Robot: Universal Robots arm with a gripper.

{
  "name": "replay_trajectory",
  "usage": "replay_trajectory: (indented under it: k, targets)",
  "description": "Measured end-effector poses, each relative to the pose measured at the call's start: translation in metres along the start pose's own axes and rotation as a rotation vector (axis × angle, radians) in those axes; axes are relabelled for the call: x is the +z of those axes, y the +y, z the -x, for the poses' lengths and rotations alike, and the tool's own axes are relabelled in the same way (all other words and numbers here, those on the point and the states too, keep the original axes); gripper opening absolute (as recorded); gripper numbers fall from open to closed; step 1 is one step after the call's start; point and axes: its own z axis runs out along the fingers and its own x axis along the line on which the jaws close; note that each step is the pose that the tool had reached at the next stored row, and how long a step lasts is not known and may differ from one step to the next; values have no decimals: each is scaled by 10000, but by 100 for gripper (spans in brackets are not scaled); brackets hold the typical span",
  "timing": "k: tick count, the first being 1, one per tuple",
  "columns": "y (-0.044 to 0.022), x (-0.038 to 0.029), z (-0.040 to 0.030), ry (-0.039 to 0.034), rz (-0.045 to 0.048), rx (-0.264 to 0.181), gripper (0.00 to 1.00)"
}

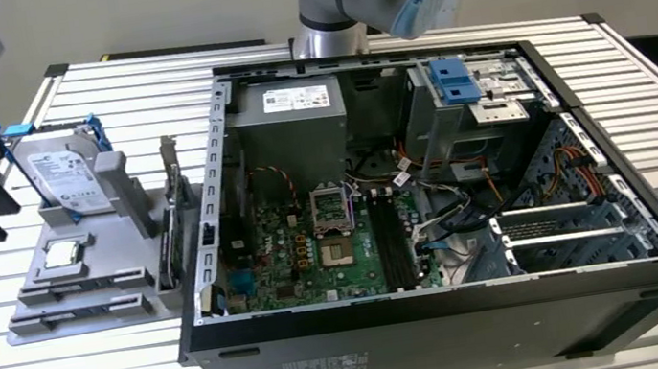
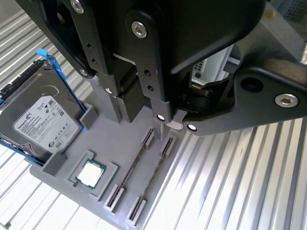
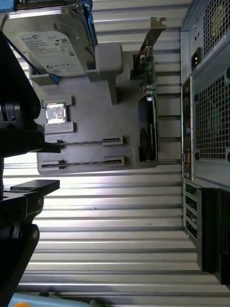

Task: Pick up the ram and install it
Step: 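Pick up the ram and move it above insertion slot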

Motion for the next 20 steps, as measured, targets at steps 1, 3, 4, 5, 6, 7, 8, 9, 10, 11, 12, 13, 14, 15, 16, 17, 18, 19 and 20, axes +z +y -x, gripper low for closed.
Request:
replay_trajectory:
  k: [1, 3, 4, 5, 6, 7, 8, 9, 10, 11, 12, 13, 14, 15, 16, 17, 18, 19, 20]
  targets:
    - [0, 8, 0, 1, 1, 0, 100]
    - [0, 24, 0, 0, 1, 1, 100]
    - [0, 31, -1, 1, 1, 1, 100]
    - [-1, 38, -1, 0, 0, 2, 100]
    - [-1, 46, -1, 1, 1, 2, 100]
    - [-1, 54, -1, 1, 1, 2, 100]
    - [-1, 62, -1, 0, 1, 3, 100]
    - [-1, 70, -1, 0, 1, 3, 100]
    - [-1, 76, -1, 0, 1, 3, 100]
    - [-2, 83, -1, 0, 1, 3, 100]
    - [-2, 91, -2, 1, 2, 3, 100]
    - [-2, 99, -2, 0, 1, 3, 100]
    - [-2, 107, -2, 1, 0, 4, 100]
    - [-2, 115, -2, 1, 1, 3, 100]
    - [-2, 123, -2, 1, 0, 4, 100]
    - [-2, 130, -2, 1, 1, 4, 100]
    - [-3, 136, -2, 1, 1, 4, 100]
    - [-3, 142, -3, 1, 2, 4, 100]
    - [-3, 147, -3, 1, 2, 4, 100]
